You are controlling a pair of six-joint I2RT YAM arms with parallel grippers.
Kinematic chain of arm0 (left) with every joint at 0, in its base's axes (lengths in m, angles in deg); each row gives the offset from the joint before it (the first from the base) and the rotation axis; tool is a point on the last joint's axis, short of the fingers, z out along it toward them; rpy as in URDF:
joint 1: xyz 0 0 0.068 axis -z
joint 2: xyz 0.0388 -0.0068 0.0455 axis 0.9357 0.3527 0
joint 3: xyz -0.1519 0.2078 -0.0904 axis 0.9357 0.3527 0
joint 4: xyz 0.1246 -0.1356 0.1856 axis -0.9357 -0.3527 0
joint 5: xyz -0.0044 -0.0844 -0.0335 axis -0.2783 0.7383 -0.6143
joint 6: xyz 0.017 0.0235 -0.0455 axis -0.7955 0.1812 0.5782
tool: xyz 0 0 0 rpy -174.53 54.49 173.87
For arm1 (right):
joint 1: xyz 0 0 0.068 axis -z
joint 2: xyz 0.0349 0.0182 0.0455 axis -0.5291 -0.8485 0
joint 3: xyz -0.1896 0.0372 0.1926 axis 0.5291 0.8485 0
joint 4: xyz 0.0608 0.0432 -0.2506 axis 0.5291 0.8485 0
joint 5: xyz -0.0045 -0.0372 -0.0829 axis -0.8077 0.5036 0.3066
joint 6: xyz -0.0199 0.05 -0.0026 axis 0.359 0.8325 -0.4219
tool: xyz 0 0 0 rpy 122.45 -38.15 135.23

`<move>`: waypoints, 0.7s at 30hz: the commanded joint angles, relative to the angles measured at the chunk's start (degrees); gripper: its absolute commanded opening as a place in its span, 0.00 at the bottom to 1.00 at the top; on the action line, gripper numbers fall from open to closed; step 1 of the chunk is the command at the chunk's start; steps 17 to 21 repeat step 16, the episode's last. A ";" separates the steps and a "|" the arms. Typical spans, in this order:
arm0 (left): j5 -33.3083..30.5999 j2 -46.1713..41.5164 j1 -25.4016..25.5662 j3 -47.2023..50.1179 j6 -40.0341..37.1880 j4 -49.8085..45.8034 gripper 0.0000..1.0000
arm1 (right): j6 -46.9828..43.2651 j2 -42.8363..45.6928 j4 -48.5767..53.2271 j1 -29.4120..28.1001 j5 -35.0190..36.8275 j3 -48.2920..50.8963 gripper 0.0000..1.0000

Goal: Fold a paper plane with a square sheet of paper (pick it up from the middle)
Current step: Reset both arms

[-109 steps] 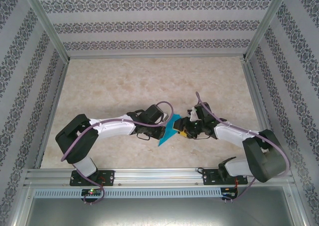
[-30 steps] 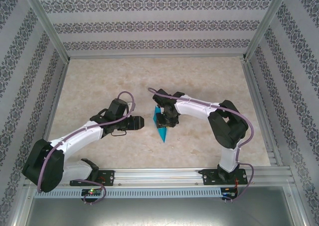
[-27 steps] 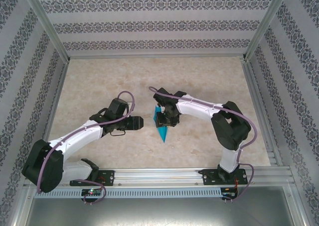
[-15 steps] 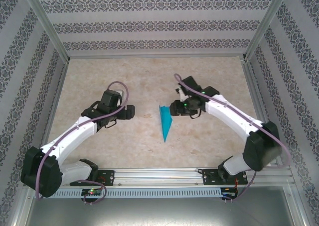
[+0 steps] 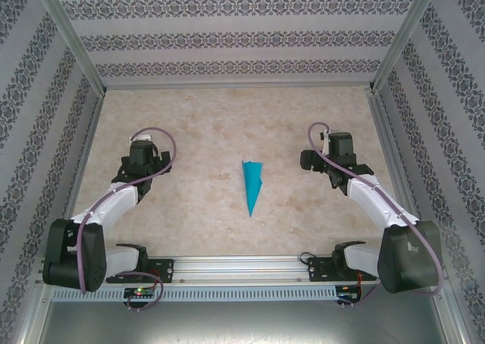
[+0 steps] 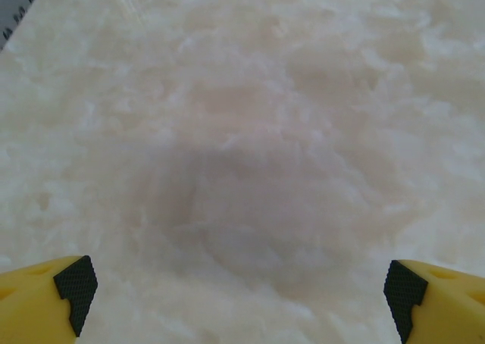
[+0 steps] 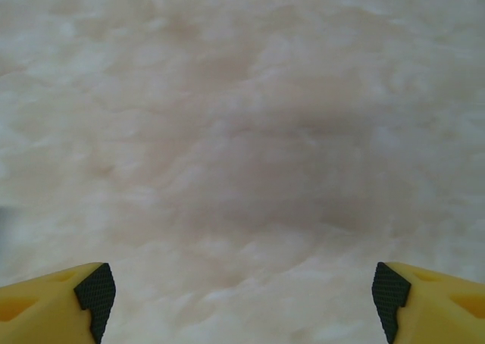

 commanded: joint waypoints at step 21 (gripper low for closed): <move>1.62 13.44 -1.49 -0.48 -8.56 20.22 1.00 | -7.47 -12.10 -32.99 4.86 -0.29 4.23 0.97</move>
